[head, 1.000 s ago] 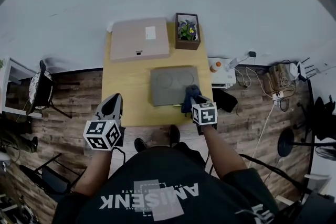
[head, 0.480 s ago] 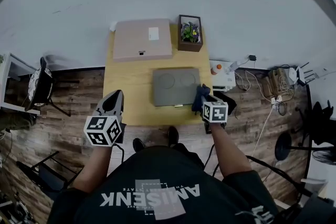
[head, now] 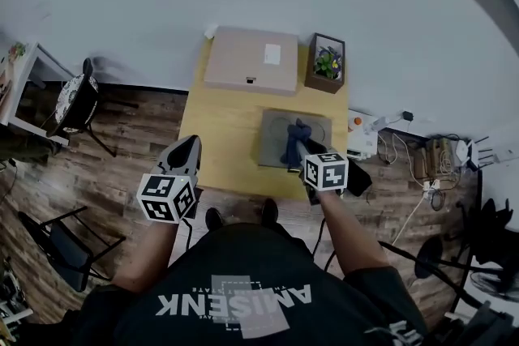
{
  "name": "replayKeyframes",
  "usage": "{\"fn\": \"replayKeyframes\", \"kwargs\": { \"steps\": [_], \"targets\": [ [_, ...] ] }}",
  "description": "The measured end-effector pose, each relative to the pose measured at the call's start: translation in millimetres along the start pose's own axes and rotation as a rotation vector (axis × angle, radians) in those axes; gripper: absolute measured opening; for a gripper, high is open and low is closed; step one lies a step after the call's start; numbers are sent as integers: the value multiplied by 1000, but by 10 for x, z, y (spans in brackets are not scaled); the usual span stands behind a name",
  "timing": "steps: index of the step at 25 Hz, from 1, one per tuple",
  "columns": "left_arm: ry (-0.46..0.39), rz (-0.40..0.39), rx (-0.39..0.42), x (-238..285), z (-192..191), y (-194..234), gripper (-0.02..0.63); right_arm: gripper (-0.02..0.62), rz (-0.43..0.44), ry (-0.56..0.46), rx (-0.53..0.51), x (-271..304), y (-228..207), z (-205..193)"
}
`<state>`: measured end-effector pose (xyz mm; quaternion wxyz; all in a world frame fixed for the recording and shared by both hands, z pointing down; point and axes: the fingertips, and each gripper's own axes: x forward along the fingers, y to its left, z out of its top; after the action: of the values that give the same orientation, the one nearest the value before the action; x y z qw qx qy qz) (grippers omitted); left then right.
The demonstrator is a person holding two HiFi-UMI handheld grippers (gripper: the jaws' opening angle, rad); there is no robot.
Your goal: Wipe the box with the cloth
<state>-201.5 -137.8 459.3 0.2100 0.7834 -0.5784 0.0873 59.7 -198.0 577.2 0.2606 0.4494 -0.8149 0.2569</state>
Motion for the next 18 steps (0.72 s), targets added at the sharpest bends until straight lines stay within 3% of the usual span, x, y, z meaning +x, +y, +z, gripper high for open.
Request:
{"fn": "replayKeyframes", "kwargs": {
  "steps": [6,13,18],
  "targets": [
    [-24,112,-30,-311,-11,322,2,69,99,70,-107,546,554,-9],
    [-20,212,-56,-642,-142,507,2,69,118,173,-191,930,784,-262],
    [-16,230,-65,-702,-184,479,2,69,105,194,-203,969,791,-286]
  ]
}}
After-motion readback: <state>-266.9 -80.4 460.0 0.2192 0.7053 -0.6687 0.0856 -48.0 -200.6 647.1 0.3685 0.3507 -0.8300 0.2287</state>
